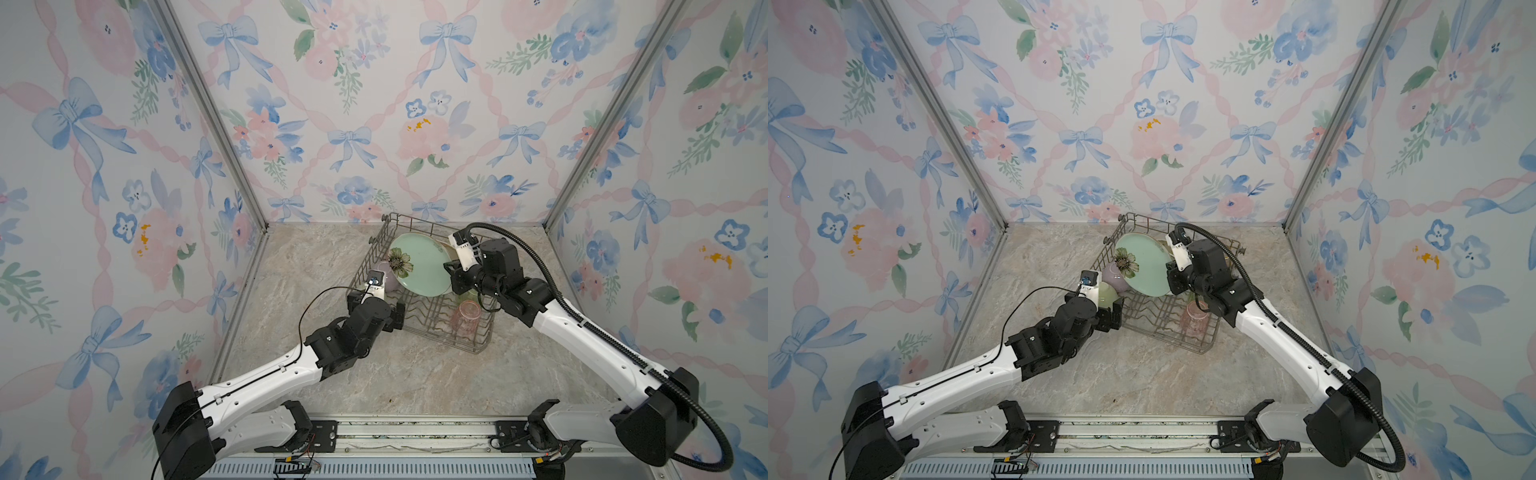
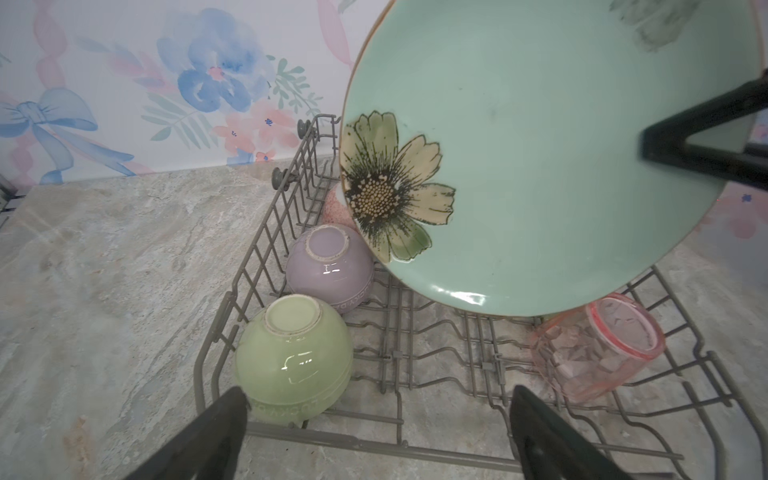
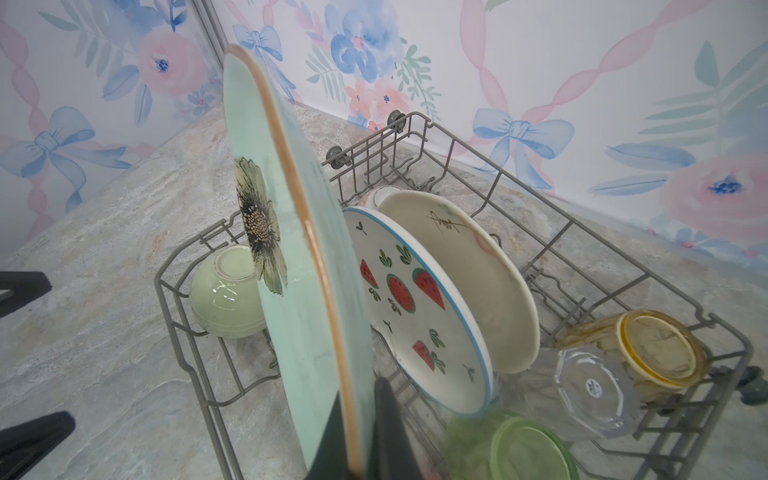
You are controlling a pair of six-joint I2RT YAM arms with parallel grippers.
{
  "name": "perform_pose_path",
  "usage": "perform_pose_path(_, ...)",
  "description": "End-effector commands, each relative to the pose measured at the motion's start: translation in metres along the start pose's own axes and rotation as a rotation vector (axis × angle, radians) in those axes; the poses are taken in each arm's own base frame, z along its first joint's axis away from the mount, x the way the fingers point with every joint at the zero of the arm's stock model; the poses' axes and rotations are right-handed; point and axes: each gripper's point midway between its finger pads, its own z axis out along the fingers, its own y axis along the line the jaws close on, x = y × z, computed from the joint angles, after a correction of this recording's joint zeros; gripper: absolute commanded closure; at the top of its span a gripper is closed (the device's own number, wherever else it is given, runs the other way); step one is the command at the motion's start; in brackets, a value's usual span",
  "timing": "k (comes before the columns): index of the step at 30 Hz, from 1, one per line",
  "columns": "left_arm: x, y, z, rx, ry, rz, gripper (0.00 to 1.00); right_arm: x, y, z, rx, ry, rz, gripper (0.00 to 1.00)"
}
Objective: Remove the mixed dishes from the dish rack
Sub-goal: 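Lift the mint-green plate out of the rack while the left gripper moves toward it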
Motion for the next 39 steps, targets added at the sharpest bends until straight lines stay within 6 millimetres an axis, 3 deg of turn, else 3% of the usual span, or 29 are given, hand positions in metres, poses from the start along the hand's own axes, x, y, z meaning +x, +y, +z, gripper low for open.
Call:
perform_pose_path(1, -0.02, -0.017, 0.001, 0.121, -0.024, -0.087, 0.02, -0.055, 0.012, -0.027, -0.054, -0.229, 0.099, 1.0)
perform_pose_path(6, -0.041, -0.02, 0.001, 0.247, -0.042, -0.204, 0.02, -0.057, 0.013, -0.037, -0.071, -0.267, 0.162, 1.0)
perform_pose_path(22, -0.08, 0.001, 0.005, 0.4, -0.108, -0.47, 0.1, -0.076, 0.013, -0.058, -0.138, -0.389, 0.416, 1.0)
perform_pose_path(30, -0.087, -0.003, 0.006, 0.473, -0.111, -0.521, 0.1, -0.082, 0.016, -0.065, -0.194, -0.431, 0.531, 1.0)
perform_pose_path(36, -0.086, -0.001, 0.007, 0.526, -0.108, -0.56, 0.22, -0.088, 0.027, -0.064, -0.291, -0.437, 0.611, 1.0)
perform_pose_path(39, -0.086, 0.002, 0.008, 0.518, -0.112, -0.566, 0.23, -0.088, 0.03, -0.062, -0.314, -0.435, 0.627, 1.0)
